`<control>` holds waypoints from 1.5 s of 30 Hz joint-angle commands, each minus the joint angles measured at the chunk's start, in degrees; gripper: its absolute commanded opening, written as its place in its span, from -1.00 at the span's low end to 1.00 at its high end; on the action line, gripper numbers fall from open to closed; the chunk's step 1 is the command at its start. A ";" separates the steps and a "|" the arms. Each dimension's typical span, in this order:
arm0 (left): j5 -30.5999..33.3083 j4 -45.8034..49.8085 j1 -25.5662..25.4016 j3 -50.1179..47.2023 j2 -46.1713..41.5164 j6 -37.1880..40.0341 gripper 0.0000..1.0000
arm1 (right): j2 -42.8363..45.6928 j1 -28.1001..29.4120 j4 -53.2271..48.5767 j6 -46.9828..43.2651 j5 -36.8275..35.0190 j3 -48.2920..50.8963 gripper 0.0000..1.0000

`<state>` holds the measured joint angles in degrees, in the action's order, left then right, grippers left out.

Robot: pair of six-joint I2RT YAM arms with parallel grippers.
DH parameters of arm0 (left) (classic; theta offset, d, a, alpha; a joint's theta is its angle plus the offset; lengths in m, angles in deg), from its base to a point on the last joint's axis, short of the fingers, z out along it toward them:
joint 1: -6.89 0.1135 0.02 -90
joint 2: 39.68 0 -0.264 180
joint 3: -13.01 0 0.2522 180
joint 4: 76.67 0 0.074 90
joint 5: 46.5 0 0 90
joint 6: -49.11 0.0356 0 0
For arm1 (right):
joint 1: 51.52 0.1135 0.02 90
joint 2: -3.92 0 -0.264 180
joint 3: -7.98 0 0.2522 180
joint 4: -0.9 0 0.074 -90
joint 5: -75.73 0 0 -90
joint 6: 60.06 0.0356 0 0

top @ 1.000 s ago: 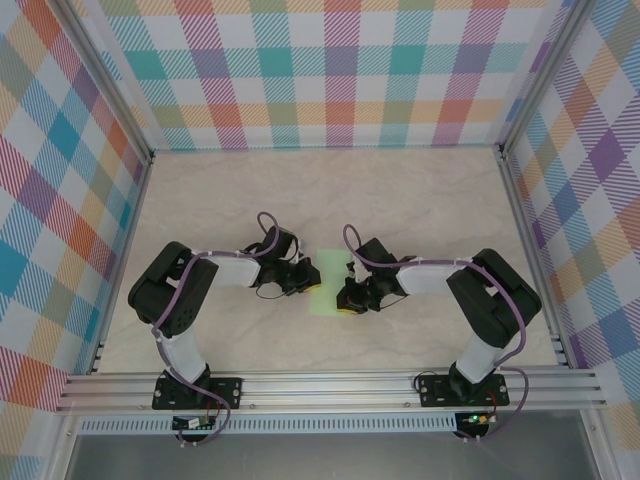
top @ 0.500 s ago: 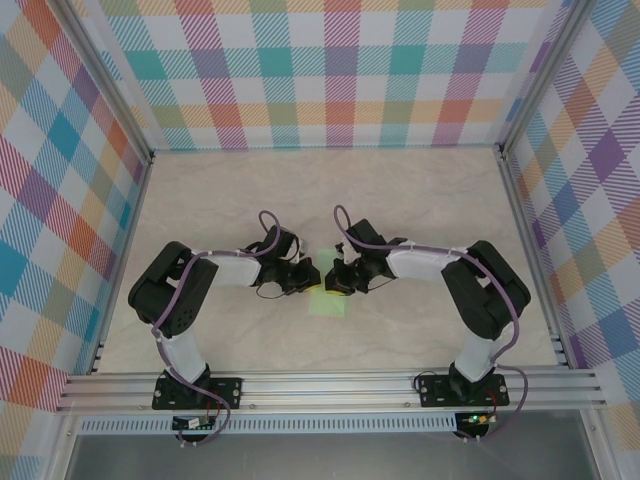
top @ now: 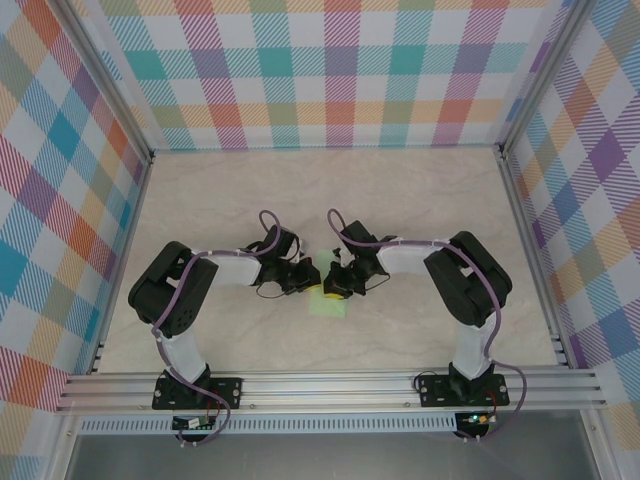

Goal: Fold a paper plane with a square sheet of paper (pick it up from the middle)
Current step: Fold the triangle a second time at the center of the table.

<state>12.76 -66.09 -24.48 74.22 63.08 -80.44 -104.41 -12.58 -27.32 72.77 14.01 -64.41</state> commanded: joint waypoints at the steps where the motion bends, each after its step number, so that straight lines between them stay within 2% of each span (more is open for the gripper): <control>1: 4.31 4.06 -0.13 -0.50 2.53 0.78 -0.84 | -2.21 0.61 -6.08 -1.13 -3.42 0.27 -0.84; 7: 4.33 4.01 -0.18 -0.46 3.06 0.74 -0.85 | -0.31 0.62 -7.52 -2.12 -4.84 2.17 -0.82; 15: 5.34 4.32 -0.18 -0.53 3.44 0.43 -0.87 | 3.33 0.61 -5.18 -2.92 0.11 5.98 -0.77; 45: 5.15 4.93 -0.18 0.10 3.52 0.37 -0.87 | 11.67 0.58 -5.66 -3.95 0.12 16.73 -0.69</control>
<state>12.50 -65.92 -24.48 74.65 63.51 -80.46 -93.39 -12.43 -26.17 69.67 14.14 -50.47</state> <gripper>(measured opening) 0.068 0.153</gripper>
